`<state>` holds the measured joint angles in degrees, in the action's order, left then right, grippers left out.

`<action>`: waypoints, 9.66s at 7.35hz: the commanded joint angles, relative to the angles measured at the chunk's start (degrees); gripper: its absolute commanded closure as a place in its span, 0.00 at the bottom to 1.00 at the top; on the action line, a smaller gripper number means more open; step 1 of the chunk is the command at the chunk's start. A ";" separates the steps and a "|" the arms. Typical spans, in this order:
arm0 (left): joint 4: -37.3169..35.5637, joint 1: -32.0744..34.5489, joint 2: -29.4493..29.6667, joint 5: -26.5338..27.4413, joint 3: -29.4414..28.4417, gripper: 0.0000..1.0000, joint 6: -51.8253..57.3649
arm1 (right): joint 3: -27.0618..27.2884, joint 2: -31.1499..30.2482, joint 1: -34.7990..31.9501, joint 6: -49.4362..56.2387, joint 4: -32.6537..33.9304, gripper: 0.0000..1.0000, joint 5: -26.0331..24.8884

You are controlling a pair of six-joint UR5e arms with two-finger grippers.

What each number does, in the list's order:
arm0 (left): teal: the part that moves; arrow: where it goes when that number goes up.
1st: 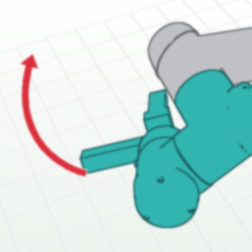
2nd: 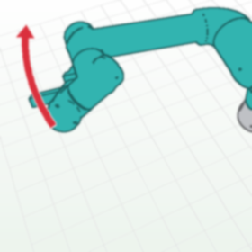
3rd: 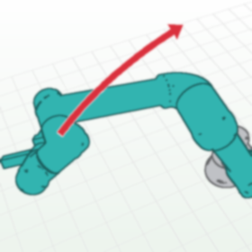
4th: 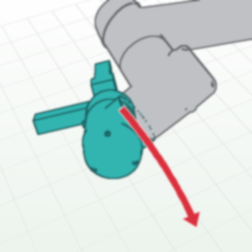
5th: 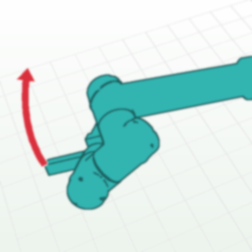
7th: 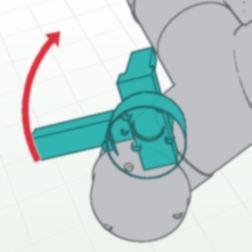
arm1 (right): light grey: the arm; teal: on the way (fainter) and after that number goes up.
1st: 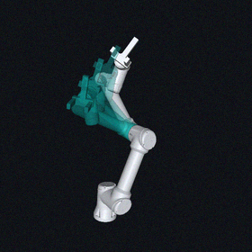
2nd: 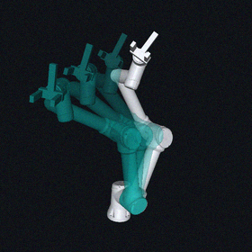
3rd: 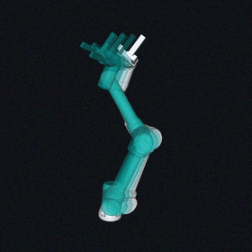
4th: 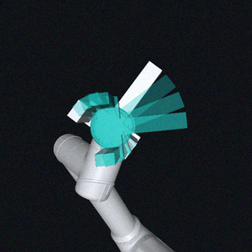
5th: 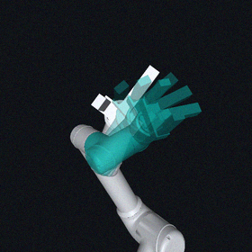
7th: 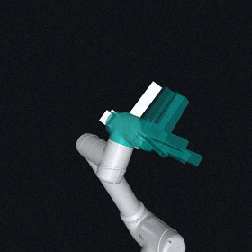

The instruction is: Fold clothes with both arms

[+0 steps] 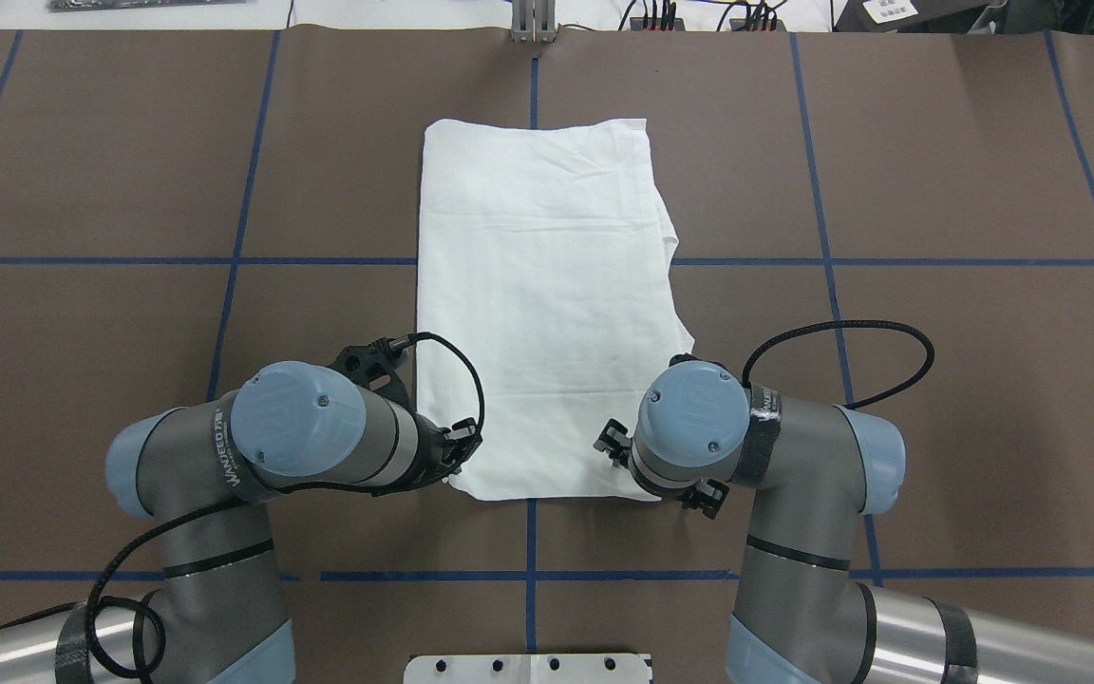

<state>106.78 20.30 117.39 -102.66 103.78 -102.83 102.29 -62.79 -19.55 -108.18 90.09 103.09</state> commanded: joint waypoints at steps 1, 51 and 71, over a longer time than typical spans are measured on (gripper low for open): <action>0.01 0.01 0.03 0.00 -0.06 1.00 0.00 | -0.07 0.12 0.04 -0.62 0.00 0.37 0.00; 5.90 21.98 6.27 -9.14 -10.88 0.00 11.07 | -16.07 15.59 -20.97 22.12 -7.91 0.00 12.92; 5.20 46.63 -10.13 -18.17 -6.92 0.00 63.82 | -25.50 9.06 -45.17 87.62 -5.36 0.00 15.52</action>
<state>112.15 61.12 111.19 -118.25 96.46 -48.75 73.84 -47.64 -58.10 -31.61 83.30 114.62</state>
